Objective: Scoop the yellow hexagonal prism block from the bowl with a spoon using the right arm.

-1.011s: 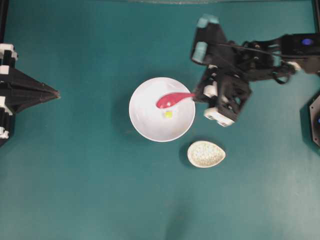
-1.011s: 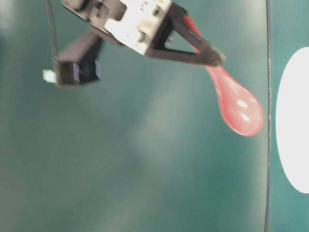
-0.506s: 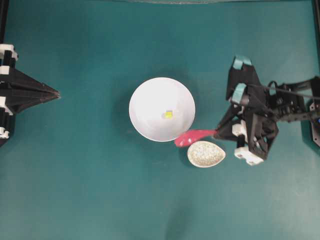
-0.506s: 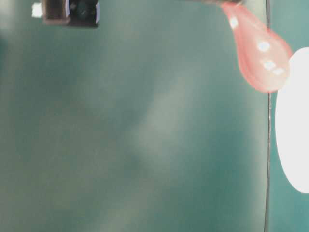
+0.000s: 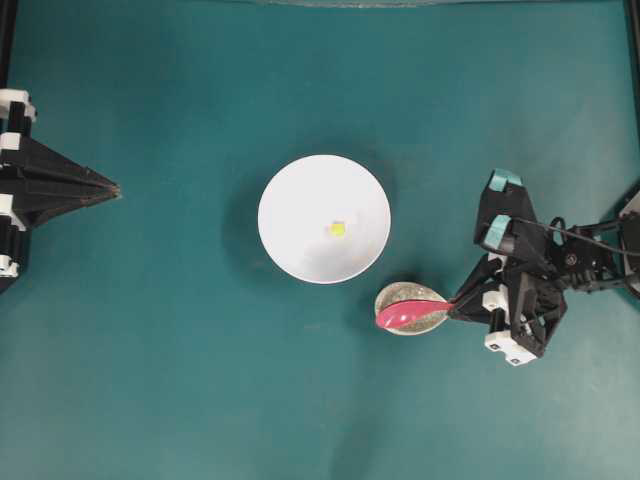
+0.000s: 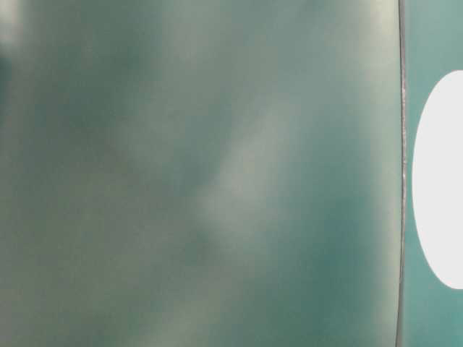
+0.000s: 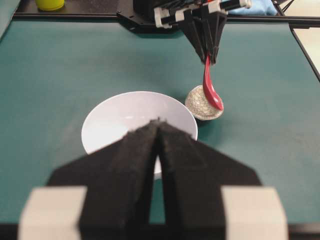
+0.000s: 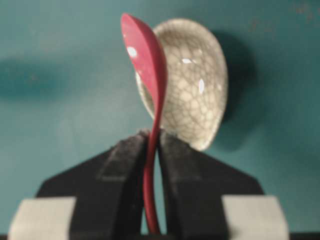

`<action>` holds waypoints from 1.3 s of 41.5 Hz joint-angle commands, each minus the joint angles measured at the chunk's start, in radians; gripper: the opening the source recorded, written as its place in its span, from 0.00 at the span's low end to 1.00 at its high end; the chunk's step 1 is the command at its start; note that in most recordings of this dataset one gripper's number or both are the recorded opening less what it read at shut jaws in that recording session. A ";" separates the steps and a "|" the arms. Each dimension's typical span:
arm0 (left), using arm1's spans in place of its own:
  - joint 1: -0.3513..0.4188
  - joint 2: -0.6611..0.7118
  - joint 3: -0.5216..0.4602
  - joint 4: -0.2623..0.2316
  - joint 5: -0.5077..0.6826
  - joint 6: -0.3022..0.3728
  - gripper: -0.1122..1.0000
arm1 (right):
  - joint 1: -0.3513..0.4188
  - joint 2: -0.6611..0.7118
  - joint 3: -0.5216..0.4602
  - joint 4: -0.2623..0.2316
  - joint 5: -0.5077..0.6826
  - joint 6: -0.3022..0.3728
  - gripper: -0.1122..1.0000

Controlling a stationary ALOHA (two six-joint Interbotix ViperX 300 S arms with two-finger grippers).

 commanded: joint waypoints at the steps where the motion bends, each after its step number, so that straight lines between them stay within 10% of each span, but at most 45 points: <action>1: 0.002 0.011 -0.026 0.002 -0.003 0.002 0.12 | 0.005 0.008 -0.006 0.002 -0.017 0.005 0.19; 23: 0.002 0.009 -0.026 0.002 -0.003 0.002 0.12 | 0.005 0.037 -0.011 0.014 -0.012 0.011 0.20; 31: 0.002 0.009 -0.026 0.002 -0.005 0.002 0.12 | 0.005 0.018 -0.006 0.011 -0.011 0.009 0.36; 54: 0.002 0.011 -0.026 0.002 -0.009 0.000 0.12 | 0.005 -0.043 0.023 -0.109 -0.037 -0.002 0.53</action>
